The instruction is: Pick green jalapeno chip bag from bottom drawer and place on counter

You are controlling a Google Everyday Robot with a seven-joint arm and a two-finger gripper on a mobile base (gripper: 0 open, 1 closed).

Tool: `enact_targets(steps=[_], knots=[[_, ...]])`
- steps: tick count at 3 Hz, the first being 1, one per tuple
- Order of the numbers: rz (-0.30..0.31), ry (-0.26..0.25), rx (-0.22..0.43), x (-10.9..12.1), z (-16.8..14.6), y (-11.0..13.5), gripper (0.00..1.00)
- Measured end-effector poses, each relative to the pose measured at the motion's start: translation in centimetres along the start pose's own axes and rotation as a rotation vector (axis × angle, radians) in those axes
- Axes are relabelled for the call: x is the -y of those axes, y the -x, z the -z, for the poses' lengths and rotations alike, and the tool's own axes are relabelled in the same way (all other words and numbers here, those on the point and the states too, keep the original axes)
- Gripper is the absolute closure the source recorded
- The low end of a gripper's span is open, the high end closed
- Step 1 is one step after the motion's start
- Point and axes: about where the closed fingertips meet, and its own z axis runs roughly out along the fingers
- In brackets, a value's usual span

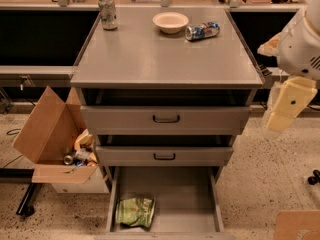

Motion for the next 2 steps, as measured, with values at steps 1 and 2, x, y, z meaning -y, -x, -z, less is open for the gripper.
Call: enact_targets(steps=[1,2], knots=[[0.049,0.059,0.054,-1.5,-4.4,1.2,0.00],[0.104,0.141,0.118,-4.2,-10.8,3.3,0.00]])
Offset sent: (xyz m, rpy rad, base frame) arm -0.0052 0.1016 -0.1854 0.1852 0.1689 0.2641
